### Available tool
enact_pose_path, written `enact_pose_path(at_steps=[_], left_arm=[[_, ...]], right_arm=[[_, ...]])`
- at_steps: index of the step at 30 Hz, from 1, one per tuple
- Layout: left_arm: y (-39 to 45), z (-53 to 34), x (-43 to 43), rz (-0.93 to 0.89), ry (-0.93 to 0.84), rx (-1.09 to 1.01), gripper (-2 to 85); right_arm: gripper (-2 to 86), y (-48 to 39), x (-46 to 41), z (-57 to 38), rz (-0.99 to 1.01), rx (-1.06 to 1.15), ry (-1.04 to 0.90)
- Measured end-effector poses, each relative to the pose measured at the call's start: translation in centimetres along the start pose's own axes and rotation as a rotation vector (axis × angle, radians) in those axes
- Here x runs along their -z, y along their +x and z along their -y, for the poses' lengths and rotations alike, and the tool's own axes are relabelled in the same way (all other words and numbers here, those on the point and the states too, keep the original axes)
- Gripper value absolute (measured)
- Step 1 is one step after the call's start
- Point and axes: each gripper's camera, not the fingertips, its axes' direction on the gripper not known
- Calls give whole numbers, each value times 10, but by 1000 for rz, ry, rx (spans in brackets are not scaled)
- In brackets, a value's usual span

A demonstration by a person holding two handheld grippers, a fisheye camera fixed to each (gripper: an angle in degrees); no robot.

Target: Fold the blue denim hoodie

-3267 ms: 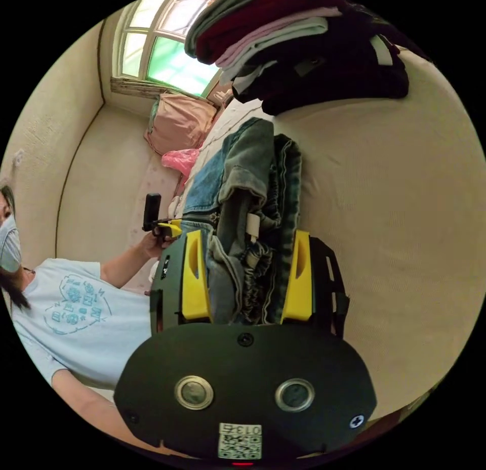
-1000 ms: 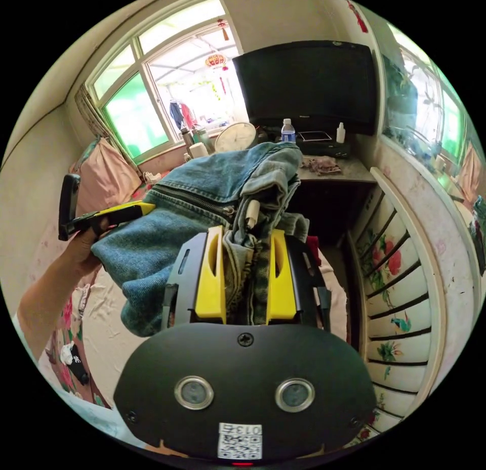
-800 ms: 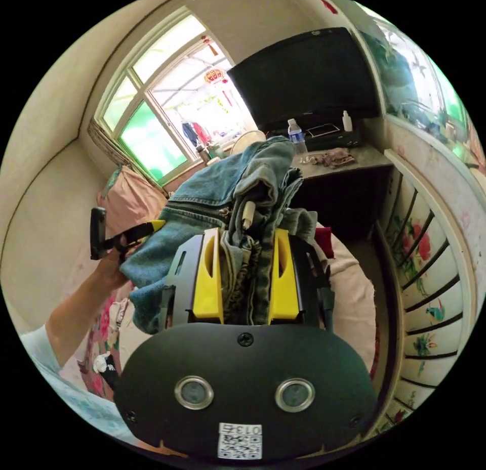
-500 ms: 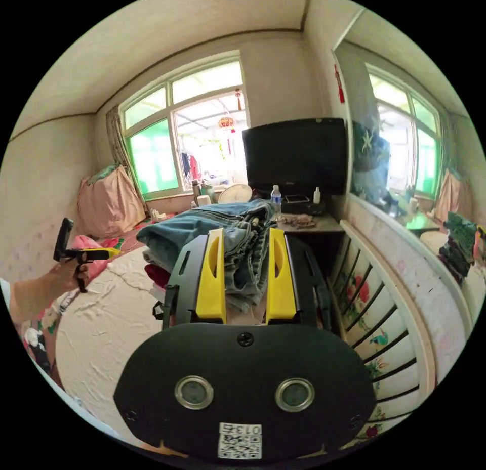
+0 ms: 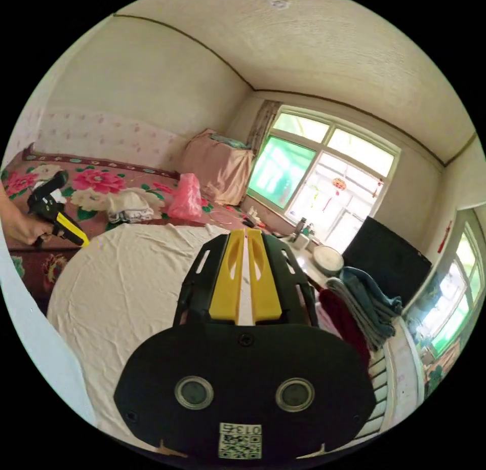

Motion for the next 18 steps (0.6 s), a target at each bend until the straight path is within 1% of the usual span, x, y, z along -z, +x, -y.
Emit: enact_pose_path(at_steps=[1, 2, 3, 4, 5, 6, 7, 8, 9, 10, 11, 12, 14, 15, 16, 18], left_arm=[[-37, -37, 14, 39, 10, 100, 3], [-73, -74, 29, 68, 23, 203, 6], [-91, -92, 37, 89, 32, 252, 9], [-126, -130, 52, 147, 50, 349, 16], [-160, -168, 68, 202, 76, 448, 36], [-178, -186, 76, 221, 97, 496, 46], [-212, -223, 93, 254, 134, 599, 69], [-247, -259, 108, 279, 158, 702, 88], [-263, -276, 115, 287, 177, 747, 95], [-294, -309, 127, 297, 210, 830, 110], [-326, -340, 136, 287, 229, 920, 124], [-341, -354, 139, 269, 242, 956, 131], [-394, -402, 146, 195, 289, 1059, 156], [-405, -411, 147, 162, 313, 1075, 163], [-425, -426, 148, 105, 346, 1098, 171], [-450, -440, 148, 62, 363, 1110, 181]], right_arm=[[11, -17, -9, 8, 58, 13, -2], [11, -52, -29, 23, 180, 30, -14], [16, -87, -51, 37, 307, 50, -40], [18, -106, -62, 44, 373, 70, -50], [29, -144, -83, 57, 489, 106, -63], [42, -181, -103, 70, 591, 122, -75], [50, -199, -113, 77, 644, 135, -82], [67, -237, -133, 92, 753, 158, -107], [85, -273, -154, 107, 871, 158, -131], [94, -291, -164, 114, 928, 161, -148], [114, -326, -185, 128, 1034, 169, -194], [121, -362, -206, 142, 1129, 185, -256], [127, -416, -233, 159, 1247, 232, -335], [129, -451, -248, 169, 1286, 273, -390], [130, -468, -255, 173, 1302, 295, -418], [136, -527, -280, 188, 1330, 335, -508]])
